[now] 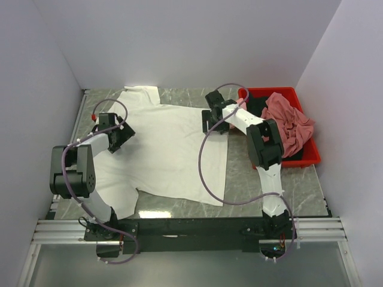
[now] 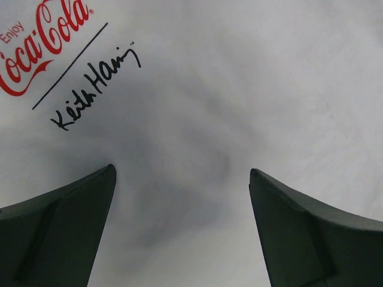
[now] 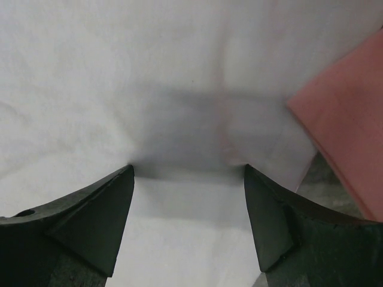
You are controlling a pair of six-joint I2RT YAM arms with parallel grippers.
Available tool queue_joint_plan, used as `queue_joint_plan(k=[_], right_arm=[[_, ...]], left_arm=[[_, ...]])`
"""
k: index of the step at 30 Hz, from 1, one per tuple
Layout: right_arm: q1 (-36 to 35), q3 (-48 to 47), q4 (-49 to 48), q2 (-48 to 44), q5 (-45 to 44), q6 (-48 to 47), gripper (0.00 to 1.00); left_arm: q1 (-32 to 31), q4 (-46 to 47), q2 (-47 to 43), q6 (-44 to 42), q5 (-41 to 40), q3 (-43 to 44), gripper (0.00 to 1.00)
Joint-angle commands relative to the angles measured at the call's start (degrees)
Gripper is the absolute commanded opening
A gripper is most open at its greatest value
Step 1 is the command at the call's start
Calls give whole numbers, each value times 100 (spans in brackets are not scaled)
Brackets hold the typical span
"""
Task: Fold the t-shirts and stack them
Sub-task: Fold the tshirt
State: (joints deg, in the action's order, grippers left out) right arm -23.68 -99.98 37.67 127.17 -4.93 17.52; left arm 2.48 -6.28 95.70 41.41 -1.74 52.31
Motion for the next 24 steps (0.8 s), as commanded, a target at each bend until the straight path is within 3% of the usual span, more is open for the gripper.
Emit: queue_joint_plan(k=[1,9,16,24], right_arm=[[127,-459,232,456,-26,-108,80],[522,-1988,1040,1327,19,-249,80],[724,-2973,1172,1836,185,-512,81],[769,-3194,1181,1286,475,-758,81]], left_arm=[[33,84,256,86,7,121,99],[33,-66,546,219,-37,367,99],[24,145,485,227,533,358,100],[-37,-636,-260,315,227,596,99]])
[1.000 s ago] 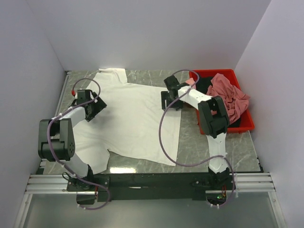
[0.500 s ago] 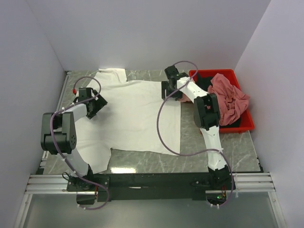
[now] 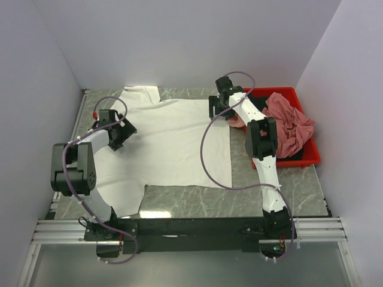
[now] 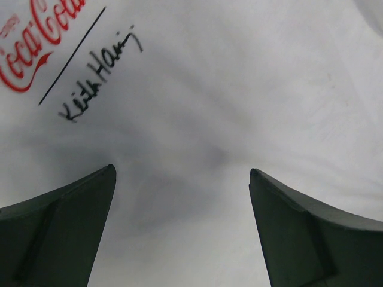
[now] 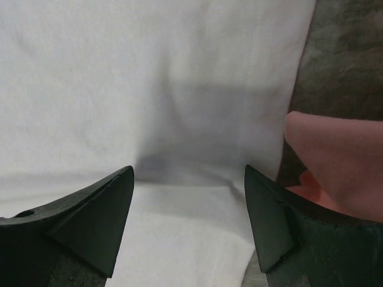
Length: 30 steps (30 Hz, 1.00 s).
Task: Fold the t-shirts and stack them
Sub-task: Fold the tshirt
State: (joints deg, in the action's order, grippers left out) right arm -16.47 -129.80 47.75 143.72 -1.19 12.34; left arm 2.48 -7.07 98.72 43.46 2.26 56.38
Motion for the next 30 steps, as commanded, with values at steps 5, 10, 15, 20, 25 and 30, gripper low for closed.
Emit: queue_joint_plan(k=[5,10,15,20,25,30], right_arm=[[-241,331,-19,-1371,84,-443,82],[-690,2069,-729,-2891,75,-137,82],[-1314,3853,-1443,-4034,365,172,82],[-1816,4699,-1689,-4527,251,497,82],[-1825,5490,-1891,-5064,260,743,82],[-1825,6315,-2085,-5363,181,1024,82]], left_arm=[[-186,-1076,-1652,486,-365,-310,100],[-397,-1796,-3032,909,-797,-1119,100],[-546,-2474,-4042,1199,-771,-1937,100],[-977,-2028,-4519,1524,-368,-2823,99],[-1293,-1403,-4107,1665,-279,-3036,99],[-1785,-937,-3186,1736,-314,-2870,99]])
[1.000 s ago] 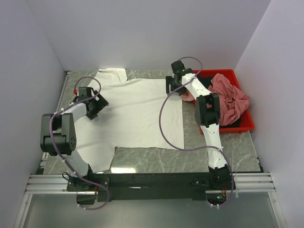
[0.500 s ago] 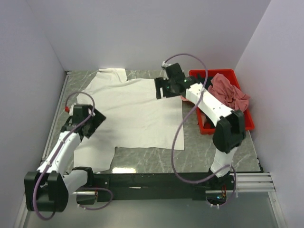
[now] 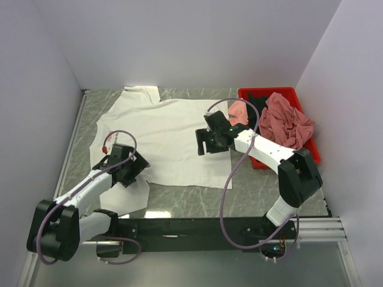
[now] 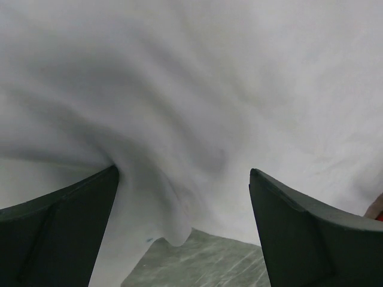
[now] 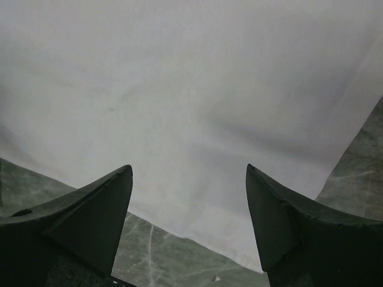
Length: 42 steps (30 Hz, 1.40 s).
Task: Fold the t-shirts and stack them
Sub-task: Fold the tshirt
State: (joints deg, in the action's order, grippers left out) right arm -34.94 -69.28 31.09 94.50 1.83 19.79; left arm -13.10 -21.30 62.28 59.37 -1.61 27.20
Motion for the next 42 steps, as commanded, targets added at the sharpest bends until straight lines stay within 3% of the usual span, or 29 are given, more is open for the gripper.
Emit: queue_joint_plan(k=[1,5,10,18,23,26,31,34,42], right_arm=[[22,370,-489,-458,-121,314,82],[66,836,-595,-406,-174,429,83],[171,951,-613,-415,-139,429,82],[180,1074,-613,-757,37,289,82],[172,1188,-701,-959,143,280,82],[180,1232,-736,-1012,178,288,82],[180,1258,-789,-977,266,280,82],[172,1302,-824,-951,354,271,82],[172,1329,-833,-933,363,236,82]], left_arm=[[-315,573,582,153,99,75,100],[-790,671,1293,206,-76,478,100],[-957,-31,1656,136,-559,1128,99],[-1168,-1357,198,662,-753,1270,99],[-1976,-2877,-759,2032,-1211,1192,99],[-2564,-2871,-1068,2867,-956,744,98],[-3863,-2695,-911,4412,-920,338,93],[-4348,-3168,-490,5186,-1219,496,93],[-4429,-3046,276,5822,-1455,374,77]])
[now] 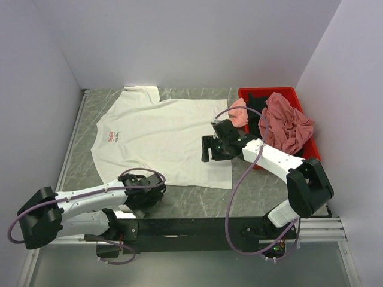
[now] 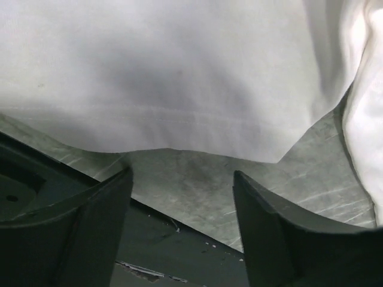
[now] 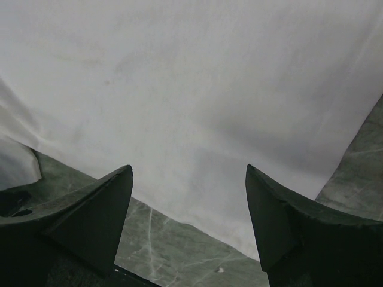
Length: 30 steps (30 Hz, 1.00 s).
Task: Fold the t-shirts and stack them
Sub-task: Fold the tshirt
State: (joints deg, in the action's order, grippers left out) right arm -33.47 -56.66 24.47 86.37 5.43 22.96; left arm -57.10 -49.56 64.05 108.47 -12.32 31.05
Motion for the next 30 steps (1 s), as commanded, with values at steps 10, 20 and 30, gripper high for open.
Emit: queue_joint_plan(k=[10,20,30], right_arm=[[25,24,-100,-76,-24,-125,82],[25,33,-48,-41,-95,-116,82],[-1,533,303,-541,-402,-2,81]], left_arm=[[260,-590,-815,1723,-1282,-591,63],[595,-537,-684,1564,-1352,-697,34],[639,-1712,-955,1660,-1940,40,0]])
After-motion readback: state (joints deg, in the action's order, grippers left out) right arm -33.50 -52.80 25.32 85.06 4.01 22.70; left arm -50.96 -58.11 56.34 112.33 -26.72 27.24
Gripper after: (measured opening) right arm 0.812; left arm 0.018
